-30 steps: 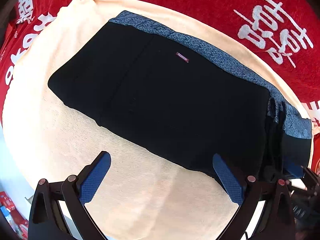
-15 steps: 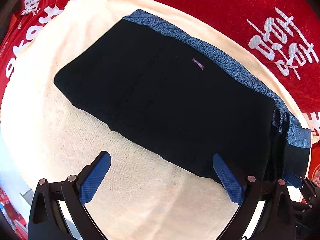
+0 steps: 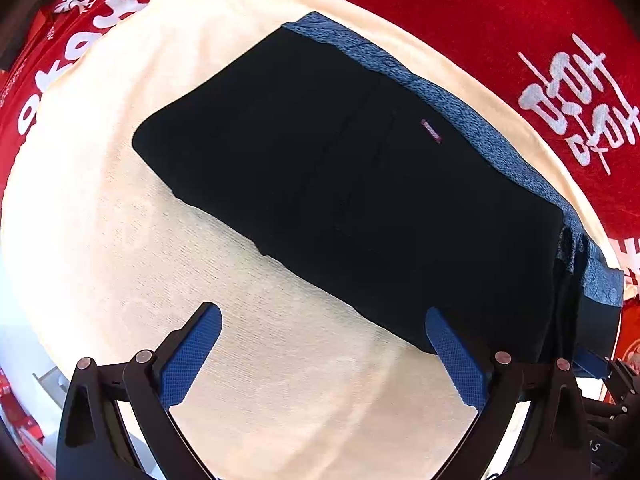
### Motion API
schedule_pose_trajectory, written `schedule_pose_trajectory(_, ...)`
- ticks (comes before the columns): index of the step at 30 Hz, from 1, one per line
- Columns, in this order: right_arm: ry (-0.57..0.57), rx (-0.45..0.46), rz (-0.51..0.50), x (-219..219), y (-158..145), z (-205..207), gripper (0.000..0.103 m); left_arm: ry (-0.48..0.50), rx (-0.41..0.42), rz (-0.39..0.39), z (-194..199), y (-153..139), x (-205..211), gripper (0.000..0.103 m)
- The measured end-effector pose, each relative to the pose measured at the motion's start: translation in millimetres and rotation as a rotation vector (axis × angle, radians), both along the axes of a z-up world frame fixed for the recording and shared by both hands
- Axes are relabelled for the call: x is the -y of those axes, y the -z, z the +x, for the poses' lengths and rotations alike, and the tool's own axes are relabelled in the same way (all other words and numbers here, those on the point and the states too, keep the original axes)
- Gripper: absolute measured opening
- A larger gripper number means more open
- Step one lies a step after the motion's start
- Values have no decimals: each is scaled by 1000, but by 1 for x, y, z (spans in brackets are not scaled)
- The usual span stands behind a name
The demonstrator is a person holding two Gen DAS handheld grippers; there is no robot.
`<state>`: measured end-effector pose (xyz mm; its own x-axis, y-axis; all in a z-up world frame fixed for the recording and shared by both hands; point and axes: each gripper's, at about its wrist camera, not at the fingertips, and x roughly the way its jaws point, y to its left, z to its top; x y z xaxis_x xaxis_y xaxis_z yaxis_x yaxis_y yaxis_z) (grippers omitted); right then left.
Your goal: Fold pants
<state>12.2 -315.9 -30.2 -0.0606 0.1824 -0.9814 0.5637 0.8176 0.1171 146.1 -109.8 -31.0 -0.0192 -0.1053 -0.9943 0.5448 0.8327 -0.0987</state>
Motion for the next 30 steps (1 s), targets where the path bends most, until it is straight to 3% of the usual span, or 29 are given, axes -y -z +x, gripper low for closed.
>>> schedule_pose_trajectory(30, 9, 29, -10, -12, -16, -15, 82, -22, 26, 1, 3, 6, -9, 103)
